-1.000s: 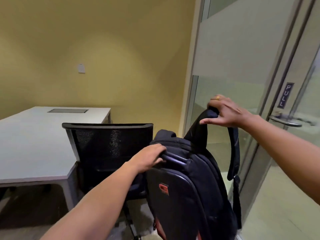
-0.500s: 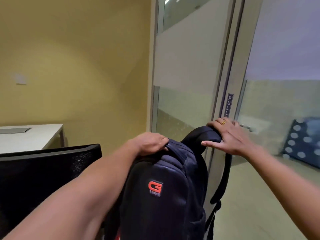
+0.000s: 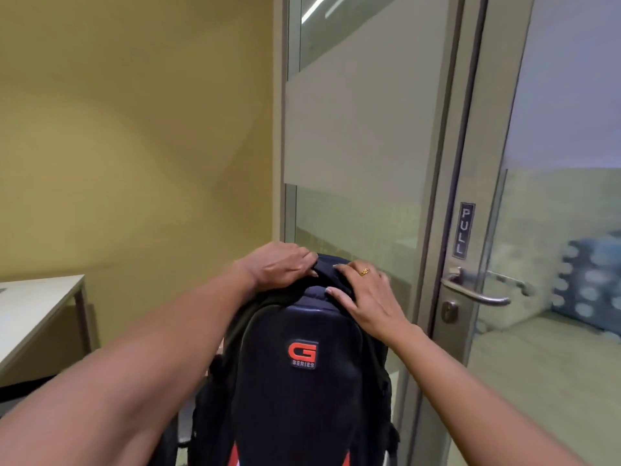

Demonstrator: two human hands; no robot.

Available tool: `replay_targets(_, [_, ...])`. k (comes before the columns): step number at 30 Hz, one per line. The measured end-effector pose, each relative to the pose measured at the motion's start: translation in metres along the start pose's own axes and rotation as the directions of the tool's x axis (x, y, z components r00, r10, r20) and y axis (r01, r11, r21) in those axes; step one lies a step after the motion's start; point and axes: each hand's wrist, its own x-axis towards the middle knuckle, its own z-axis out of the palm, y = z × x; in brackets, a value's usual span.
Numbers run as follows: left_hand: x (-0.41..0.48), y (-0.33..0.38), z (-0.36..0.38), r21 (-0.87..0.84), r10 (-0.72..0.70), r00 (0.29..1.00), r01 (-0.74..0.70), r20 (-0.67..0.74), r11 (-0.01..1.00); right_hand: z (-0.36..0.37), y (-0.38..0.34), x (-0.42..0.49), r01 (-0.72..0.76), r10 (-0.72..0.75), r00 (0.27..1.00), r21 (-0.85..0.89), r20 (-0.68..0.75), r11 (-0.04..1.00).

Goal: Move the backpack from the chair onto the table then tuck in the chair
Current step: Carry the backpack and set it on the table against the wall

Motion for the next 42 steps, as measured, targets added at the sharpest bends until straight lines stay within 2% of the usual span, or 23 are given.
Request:
replay_targets(3, [0.020,-0.037,0.013,-0.003,-0.023,0.999,0.023,-0.036,1.000,0.025,0.007,0.045,-0.039,0.039,0.995,0.009,-0.088,0.999])
replay_targets(5, [0.031,-0.060,0.022,-0.024,-0.039,0.996,0.037,-0.083,0.999,0.037,0.015,0.072,-0.018,0.013,0.992,-0.034,-0.126,0.999])
replay_targets(7, [0.039,-0.074,0.033,-0.057,-0.072,0.979,0.062,-0.192,0.996,0.044,0.022,0.098,0.018,-0.029,0.985,-0.065,-0.169,0.998])
replay_targets(9, [0.044,-0.083,0.049,-0.116,-0.156,0.920,0.122,-0.359,0.986,0.049,0.025,0.123,0.059,-0.074,0.977,-0.082,-0.202,0.995])
replay_targets(11, [0.046,-0.094,0.062,-0.236,-0.280,0.852,0.190,-0.443,0.953,0.055,0.029,0.146,0.115,-0.132,0.970,-0.092,-0.204,0.989])
replay_targets(12, [0.046,-0.104,0.068,-0.287,-0.318,0.839,0.204,-0.441,0.936,0.060,0.033,0.157,0.142,-0.160,0.967,-0.103,-0.200,0.984])
replay_targets(14, [0.049,-0.127,0.081,-0.317,-0.338,0.860,0.221,-0.383,0.922,0.072,0.044,0.177,0.174,-0.197,0.962,-0.131,-0.188,0.976])
replay_targets(17, [0.060,-0.152,0.108,-0.290,-0.324,0.884,0.230,-0.337,0.929,0.098,0.061,0.206,0.185,-0.204,0.961,-0.114,-0.186,0.976])
replay_targets(21, [0.092,-0.175,0.148,-0.290,-0.405,0.865,0.322,-0.297,0.901,0.139,0.089,0.243,0.205,-0.222,0.947,-0.093,-0.233,0.974])
replay_targets(25, [0.127,-0.209,0.192,-0.238,-0.451,0.866,0.401,-0.216,0.885,0.187,0.121,0.286,0.261,-0.279,0.944,-0.123,-0.176,0.958])
replay_targets(28, [0.155,-0.236,0.223,-0.180,-0.510,0.843,0.482,-0.171,0.857,0.221,0.143,0.322,0.335,-0.338,0.930,-0.051,-0.144,0.941])
replay_targets(32, [0.185,-0.270,0.250,-0.088,-0.540,0.814,0.534,-0.216,0.841,0.266,0.170,0.370,0.378,-0.363,0.919,0.089,-0.152,0.921])
replay_targets(37, [0.205,-0.321,0.285,0.023,-0.518,0.820,0.539,-0.244,0.842,0.328,0.188,0.431,0.422,-0.384,0.894,0.147,-0.230,0.894])
replay_targets(42, [0.210,-0.395,0.340,-0.084,-0.658,0.727,0.656,-0.194,0.750,0.400,0.189,0.497,0.459,-0.398,0.868,0.174,-0.297,0.871])
